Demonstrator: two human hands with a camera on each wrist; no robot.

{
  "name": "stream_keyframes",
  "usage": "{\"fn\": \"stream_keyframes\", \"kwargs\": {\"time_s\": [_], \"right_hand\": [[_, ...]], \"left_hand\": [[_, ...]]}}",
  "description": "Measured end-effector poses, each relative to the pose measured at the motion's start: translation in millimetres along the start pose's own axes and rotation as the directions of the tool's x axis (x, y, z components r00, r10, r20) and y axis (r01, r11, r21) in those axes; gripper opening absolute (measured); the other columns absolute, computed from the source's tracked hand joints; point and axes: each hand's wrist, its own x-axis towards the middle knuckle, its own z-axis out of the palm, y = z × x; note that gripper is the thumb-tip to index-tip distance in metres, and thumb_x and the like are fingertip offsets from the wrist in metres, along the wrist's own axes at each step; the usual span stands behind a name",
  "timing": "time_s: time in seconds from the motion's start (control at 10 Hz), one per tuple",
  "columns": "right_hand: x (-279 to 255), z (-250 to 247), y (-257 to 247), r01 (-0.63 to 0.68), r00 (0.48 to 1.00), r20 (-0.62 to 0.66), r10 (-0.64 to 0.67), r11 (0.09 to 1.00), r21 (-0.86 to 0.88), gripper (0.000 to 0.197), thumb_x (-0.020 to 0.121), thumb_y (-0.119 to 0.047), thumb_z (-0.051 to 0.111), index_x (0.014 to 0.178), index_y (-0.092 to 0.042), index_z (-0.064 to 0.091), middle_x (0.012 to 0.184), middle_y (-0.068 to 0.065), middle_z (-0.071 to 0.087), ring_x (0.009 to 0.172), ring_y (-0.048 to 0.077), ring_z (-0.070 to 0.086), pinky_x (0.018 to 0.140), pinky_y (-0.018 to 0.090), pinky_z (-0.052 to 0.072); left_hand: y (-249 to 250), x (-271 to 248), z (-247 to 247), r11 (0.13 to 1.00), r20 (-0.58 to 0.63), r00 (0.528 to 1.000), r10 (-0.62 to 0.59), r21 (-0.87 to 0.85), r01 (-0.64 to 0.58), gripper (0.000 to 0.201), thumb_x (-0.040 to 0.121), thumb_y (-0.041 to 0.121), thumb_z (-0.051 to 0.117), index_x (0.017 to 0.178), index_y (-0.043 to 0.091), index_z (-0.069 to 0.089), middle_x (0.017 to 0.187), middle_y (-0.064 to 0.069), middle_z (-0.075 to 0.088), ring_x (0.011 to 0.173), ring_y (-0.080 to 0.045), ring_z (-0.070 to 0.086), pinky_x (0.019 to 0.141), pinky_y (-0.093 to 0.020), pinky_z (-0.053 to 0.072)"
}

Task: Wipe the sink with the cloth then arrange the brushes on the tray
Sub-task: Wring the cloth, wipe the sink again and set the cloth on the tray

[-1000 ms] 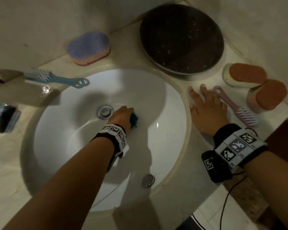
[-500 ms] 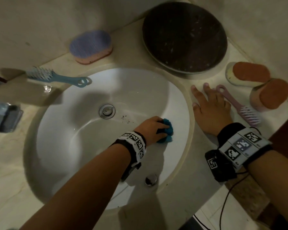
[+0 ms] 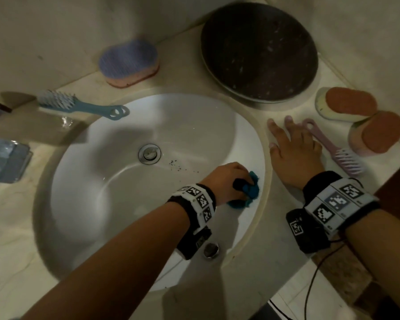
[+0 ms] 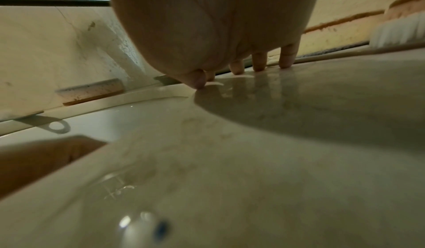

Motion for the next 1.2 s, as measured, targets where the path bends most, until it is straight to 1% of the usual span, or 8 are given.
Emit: {"fn": "stream_keyframes", "kwargs": {"time_s": [0.2,0.3,0.5,0.7,0.8,0.9,1.1,1.2], "right_hand": [[0,-2,-4,-0.004,1.0,0.008,0.004,1.0,0.003,0.058,0.098,-0.03,0.032,0.149,-0.035,0.006,0.159,0.005,0.001,0.145,0.033,0.006,0.114,0.052,0.013],[3,-3,-3,0.011,0.999,0.035,-0.011,1.0,-0.008,0.057,0.097,-0.032,0.028,0.15,-0.032,0.007,0.159,0.008,0.002,0.145,0.034,0.007,0.115,0.051,0.013],[15,-13,-9,0.002,0.992,0.128,-0.006,1.0,0.031,0.064,0.095,-0.02,0.04,0.15,-0.022,0.009,0.157,0.017,0.003,0.144,0.037,0.005,0.119,0.047,0.007],[8,-33,-19,-0.005,0.982,0.187,0.002,1.0,0.013,0.064,0.094,-0.023,0.043,0.15,-0.023,0.011,0.158,0.012,0.005,0.144,0.033,0.009,0.117,0.044,0.013],[5,-49,-38,0.087,0.989,0.126,-0.081,0.995,-0.048,0.062,0.094,-0.029,0.043,0.149,-0.026,0.016,0.156,0.005,0.014,0.14,0.03,0.022,0.112,0.043,0.023],[17,-54,-69,0.242,0.961,0.124,-0.247,0.969,0.053,0.065,0.091,-0.028,0.049,0.148,-0.027,0.017,0.155,0.008,0.018,0.138,0.032,0.025,0.111,0.043,0.026],[67,-51,-142,0.537,0.843,-0.059,-0.534,0.842,0.048,0.059,0.096,-0.02,0.043,0.149,-0.02,0.017,0.157,0.011,0.012,0.144,0.03,0.013,0.117,0.038,0.018],[95,-46,-166,0.563,0.825,-0.068,-0.561,0.826,0.016,0.055,0.098,-0.017,0.038,0.149,-0.017,0.018,0.158,0.011,0.01,0.143,0.032,0.018,0.116,0.039,0.022]], "left_hand": [[-46,-16,-12,0.964,0.043,0.989,-0.144,0.23,0.131,0.039,0.084,0.008,0.062,0.122,0.012,0.06,0.139,-0.005,0.043,0.122,-0.026,0.048,0.103,-0.024,0.033],[-65,-20,-22,0.939,-0.025,0.976,-0.217,0.268,0.216,0.039,0.085,0.008,0.06,0.123,0.013,0.059,0.139,-0.004,0.044,0.12,-0.025,0.05,0.102,-0.023,0.034],[-92,-38,-40,0.856,-0.193,0.898,-0.396,0.276,0.437,0.036,0.088,0.005,0.051,0.122,0.016,0.056,0.133,-0.008,0.044,0.114,-0.029,0.051,0.094,-0.034,0.045],[-96,-43,-45,0.822,-0.202,0.873,-0.443,0.297,0.486,0.036,0.089,0.005,0.051,0.124,0.015,0.053,0.132,-0.009,0.044,0.115,-0.028,0.05,0.096,-0.035,0.044],[-93,-41,-52,0.864,-0.206,0.894,-0.397,0.246,0.44,0.037,0.085,0.007,0.059,0.121,0.012,0.056,0.13,-0.01,0.046,0.114,-0.031,0.051,0.099,-0.033,0.04],[-90,-39,-56,0.873,-0.253,0.888,-0.385,0.213,0.439,0.041,0.084,0.01,0.061,0.125,0.013,0.055,0.133,-0.009,0.044,0.117,-0.031,0.049,0.102,-0.033,0.038],[-101,-39,-41,0.812,-0.088,0.856,-0.51,0.28,0.513,0.053,0.086,0.015,0.063,0.136,0.013,0.045,0.142,-0.011,0.037,0.128,-0.031,0.042,0.11,-0.036,0.035],[-108,-43,-32,0.823,-0.2,0.857,-0.475,0.244,0.513,0.051,0.089,0.007,0.054,0.138,0.016,0.042,0.145,-0.009,0.033,0.128,-0.029,0.042,0.105,-0.037,0.039]]}}
